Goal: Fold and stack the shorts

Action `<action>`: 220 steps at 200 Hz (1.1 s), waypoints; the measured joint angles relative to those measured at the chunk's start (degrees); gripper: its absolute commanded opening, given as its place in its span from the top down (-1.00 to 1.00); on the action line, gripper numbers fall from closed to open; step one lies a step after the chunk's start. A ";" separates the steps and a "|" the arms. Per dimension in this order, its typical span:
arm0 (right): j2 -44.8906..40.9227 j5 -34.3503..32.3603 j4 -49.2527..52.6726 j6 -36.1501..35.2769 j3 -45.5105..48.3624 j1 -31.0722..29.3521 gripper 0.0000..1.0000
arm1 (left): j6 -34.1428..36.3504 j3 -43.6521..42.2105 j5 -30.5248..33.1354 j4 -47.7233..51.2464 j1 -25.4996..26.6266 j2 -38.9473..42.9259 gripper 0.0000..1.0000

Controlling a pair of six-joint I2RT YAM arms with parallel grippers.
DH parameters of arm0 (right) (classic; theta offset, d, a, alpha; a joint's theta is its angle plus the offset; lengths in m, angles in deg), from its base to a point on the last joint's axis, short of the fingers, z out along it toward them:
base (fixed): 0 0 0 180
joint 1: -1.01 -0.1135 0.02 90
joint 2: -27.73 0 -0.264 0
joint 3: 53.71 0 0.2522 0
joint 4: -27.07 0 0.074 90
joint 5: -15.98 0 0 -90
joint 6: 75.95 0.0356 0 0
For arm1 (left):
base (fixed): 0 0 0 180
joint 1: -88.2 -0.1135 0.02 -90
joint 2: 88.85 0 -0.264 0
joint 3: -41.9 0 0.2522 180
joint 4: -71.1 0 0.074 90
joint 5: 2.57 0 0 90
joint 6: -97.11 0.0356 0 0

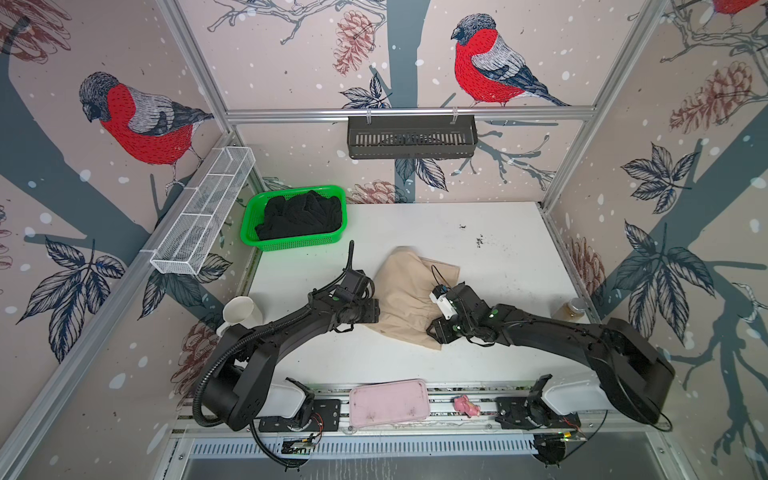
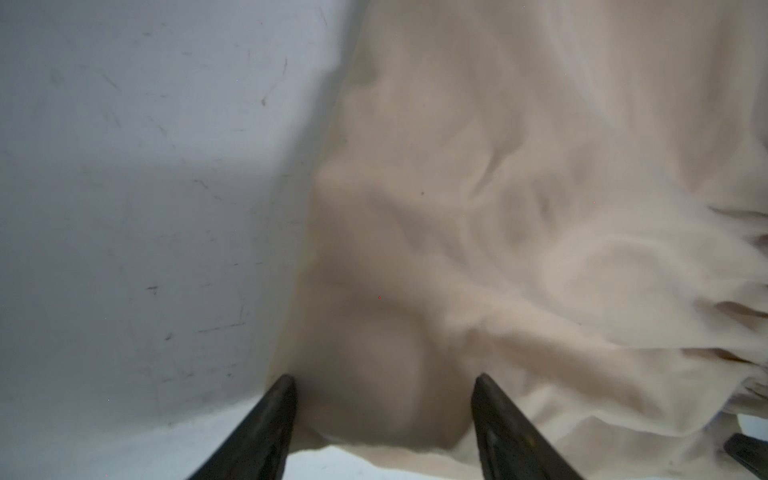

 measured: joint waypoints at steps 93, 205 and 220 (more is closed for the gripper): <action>-4.72 3.91 -1.29 2.51 0.02 2.69 0.91 | -1.57 -1.29 1.88 -0.48 -1.03 -2.91 0.75; -8.72 6.60 11.85 1.92 -3.93 7.15 -0.03 | -1.46 4.66 1.92 4.57 -1.46 -0.24 -0.22; -9.66 4.98 12.83 0.81 -6.91 9.53 0.03 | -1.05 6.95 1.99 5.44 -1.46 1.44 -0.39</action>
